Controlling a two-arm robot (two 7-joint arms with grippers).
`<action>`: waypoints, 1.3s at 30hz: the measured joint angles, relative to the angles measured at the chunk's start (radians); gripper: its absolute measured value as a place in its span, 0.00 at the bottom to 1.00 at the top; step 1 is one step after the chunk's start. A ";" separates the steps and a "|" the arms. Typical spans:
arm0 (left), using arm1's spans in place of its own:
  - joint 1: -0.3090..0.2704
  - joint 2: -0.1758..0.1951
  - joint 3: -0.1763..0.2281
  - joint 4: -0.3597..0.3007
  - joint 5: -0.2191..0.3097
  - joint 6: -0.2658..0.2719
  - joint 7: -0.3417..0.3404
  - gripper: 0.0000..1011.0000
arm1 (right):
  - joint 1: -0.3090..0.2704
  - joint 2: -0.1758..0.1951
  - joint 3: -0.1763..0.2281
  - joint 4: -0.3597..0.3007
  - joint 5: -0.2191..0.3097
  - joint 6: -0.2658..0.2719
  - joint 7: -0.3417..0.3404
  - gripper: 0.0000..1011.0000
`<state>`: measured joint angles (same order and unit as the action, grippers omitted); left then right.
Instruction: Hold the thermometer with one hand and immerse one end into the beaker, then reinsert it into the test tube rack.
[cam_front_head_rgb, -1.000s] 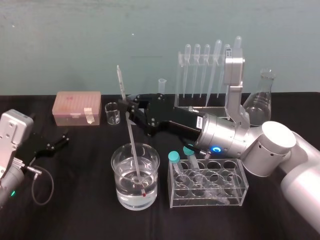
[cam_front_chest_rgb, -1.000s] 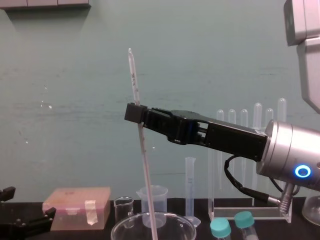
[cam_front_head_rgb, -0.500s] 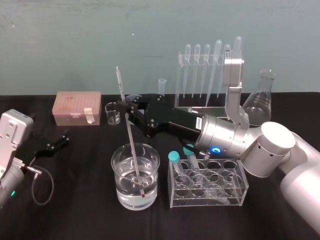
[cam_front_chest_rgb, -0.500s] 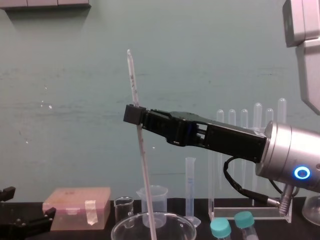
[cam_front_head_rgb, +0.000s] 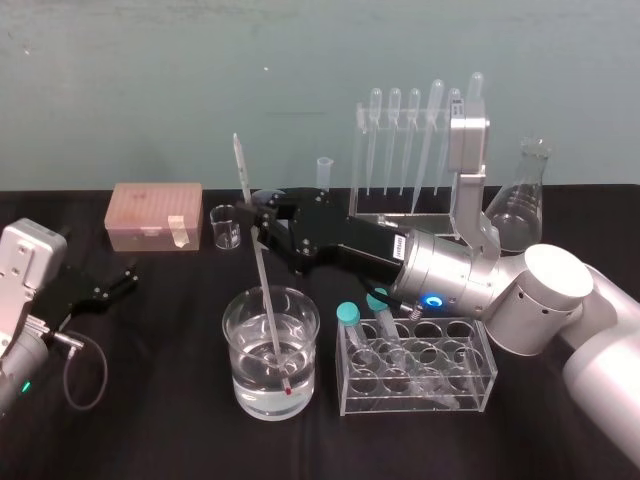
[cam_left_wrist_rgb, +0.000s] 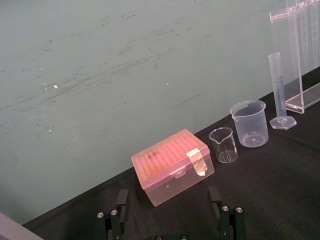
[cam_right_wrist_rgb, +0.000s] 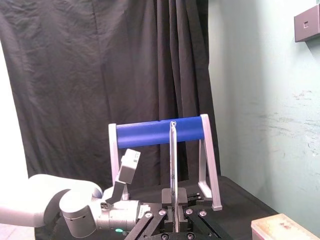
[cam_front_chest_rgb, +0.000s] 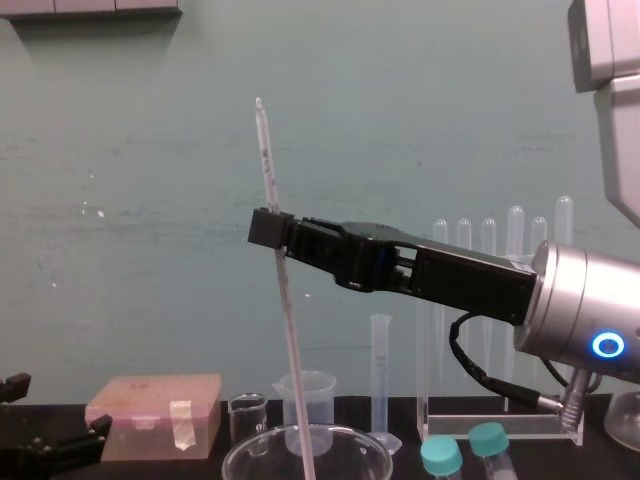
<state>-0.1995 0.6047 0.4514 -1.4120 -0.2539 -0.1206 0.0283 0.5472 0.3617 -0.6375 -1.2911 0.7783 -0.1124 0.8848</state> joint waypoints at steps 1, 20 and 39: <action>0.000 0.000 0.000 0.000 0.000 0.000 0.000 1.00 | 0.000 0.000 0.000 0.000 0.000 0.000 0.000 0.06; 0.000 0.000 0.000 0.000 0.000 0.000 0.000 1.00 | -0.002 0.002 0.001 -0.002 0.002 0.000 0.000 0.06; 0.000 0.000 0.000 0.000 0.000 0.000 0.000 1.00 | -0.003 0.000 -0.002 -0.002 0.004 0.002 -0.001 0.06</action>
<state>-0.1995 0.6047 0.4514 -1.4120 -0.2539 -0.1205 0.0283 0.5443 0.3617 -0.6390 -1.2934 0.7818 -0.1100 0.8839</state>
